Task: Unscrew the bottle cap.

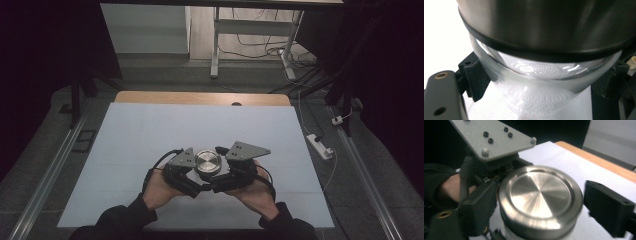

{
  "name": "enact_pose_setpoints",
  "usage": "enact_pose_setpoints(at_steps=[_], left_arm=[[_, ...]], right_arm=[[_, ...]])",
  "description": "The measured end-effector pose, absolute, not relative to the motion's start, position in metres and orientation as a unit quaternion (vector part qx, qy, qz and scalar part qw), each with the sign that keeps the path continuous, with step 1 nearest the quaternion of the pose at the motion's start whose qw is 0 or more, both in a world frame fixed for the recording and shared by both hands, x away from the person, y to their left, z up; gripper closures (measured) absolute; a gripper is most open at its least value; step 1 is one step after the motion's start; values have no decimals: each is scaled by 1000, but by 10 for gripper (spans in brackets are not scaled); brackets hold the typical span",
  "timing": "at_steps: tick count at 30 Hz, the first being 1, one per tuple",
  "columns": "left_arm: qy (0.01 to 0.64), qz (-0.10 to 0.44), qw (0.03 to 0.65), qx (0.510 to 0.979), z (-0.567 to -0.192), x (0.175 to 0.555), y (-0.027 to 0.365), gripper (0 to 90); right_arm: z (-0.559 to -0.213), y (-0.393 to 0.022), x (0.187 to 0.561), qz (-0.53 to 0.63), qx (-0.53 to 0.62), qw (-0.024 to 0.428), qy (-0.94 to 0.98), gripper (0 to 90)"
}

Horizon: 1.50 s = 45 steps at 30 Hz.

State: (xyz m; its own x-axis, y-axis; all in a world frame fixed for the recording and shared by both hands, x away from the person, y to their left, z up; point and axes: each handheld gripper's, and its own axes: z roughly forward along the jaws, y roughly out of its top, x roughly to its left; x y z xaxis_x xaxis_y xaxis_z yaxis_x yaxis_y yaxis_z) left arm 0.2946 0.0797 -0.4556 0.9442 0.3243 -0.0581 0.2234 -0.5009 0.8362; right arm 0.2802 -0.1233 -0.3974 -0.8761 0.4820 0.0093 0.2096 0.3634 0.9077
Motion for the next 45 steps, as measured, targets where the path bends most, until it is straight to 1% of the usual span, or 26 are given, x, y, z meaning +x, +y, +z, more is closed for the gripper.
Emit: enact_pose_setpoints(at_steps=[1, 4, 5, 6, 7, 8, 9, 10, 11, 12, 14, 16, 18, 19, 20, 21, 22, 23, 25, 26, 31, 37, 40, 43, 44, 45], left_arm=[[157, 53, 474, 865, -455, 294, 79, 157], [142, 41, 481, 864, -454, 293, 80, 157], [132, 34, 483, 865, -454, 293, 81, 157], [110, 9, 498, 860, -455, 294, 83, 157], [110, 9, 498, 860, -455, 294, 83, 157], [98, -3, 501, 860, -455, 294, 83, 157], [82, -16, 505, 859, -456, 294, 83, 157], [69, -24, 505, 860, -456, 294, 83, 157], [39, -47, 509, 858, -456, 293, 82, 157], [23, -57, 510, 858, -456, 291, 81, 157], [-6, -68, 510, 858, -455, 288, 78, 157], [-12, -70, 510, 857, -455, 286, 77, 157], [-5, -61, 510, 858, -452, 285, 77, 157], [4, -54, 509, 859, -451, 286, 77, 157], [19, -38, 507, 861, -450, 286, 78, 157], [59, -6, 498, 865, -448, 288, 80, 157], [59, -6, 498, 865, -448, 288, 80, 157], [84, 12, 491, 867, -448, 290, 82, 157], [128, 30, 486, 864, -451, 295, 85, 157], [128, 30, 486, 864, -451, 295, 85, 157], [158, 45, 474, 865, -452, 297, 85, 157], [141, 42, 475, 868, -451, 293, 82, 157], [122, 31, 479, 869, -452, 293, 83, 157], [99, 0, 495, 863, -453, 293, 83, 157], [90, -10, 501, 861, -453, 293, 83, 157], [75, -25, 508, 858, -453, 293, 84, 157]], right_arm=[[-397, -122, 277, 529, 213, 137, 810, 190], [-396, -124, 277, 535, 195, 129, 812, 193], [-395, -125, 278, 537, 187, 117, 814, 194], [-394, -127, 279, 543, 179, 100, 814, 194], [-394, -127, 279, 543, 179, 100, 814, 194], [-393, -129, 280, 547, 169, 89, 815, 195], [-393, -132, 283, 551, 137, 58, 821, 195], [-393, -134, 283, 552, 124, 47, 823, 195], [-393, -135, 284, 554, 107, 31, 825, 195], [-393, -137, 285, 556, 88, 13, 826, 195], [-393, -140, 286, 563, 49, -20, 825, 194], [-394, -143, 287, 567, 22, -44, 822, 191], [-393, -143, 287, 567, 23, -47, 822, 180], [-390, -143, 287, 564, 46, -22, 824, 122], [-388, -143, 286, 561, 65, -7, 825, 107], [-387, -143, 286, 559, 87, 8, 824, 99], [-387, -143, 286, 559, 87, 8, 824, 99], [-384, -141, 286, 544, 137, 51, 826, 97], [-385, -139, 285, 536, 161, 71, 826, 117], [-387, -137, 285, 528, 178, 84, 826, 117], [-392, -130, 284, 519, 202, 89, 826, 134], [-396, -124, 281, 526, 208, 94, 819, 170], [-397, -125, 282, 527, 196, 79, 823, 172], [-396, -129, 285, 537, 159, 46, 827, 173], [-396, -129, 285, 537, 159, 46, 827, 173], [-397, -131, 286, 547, 149, 27, 823, 173]])
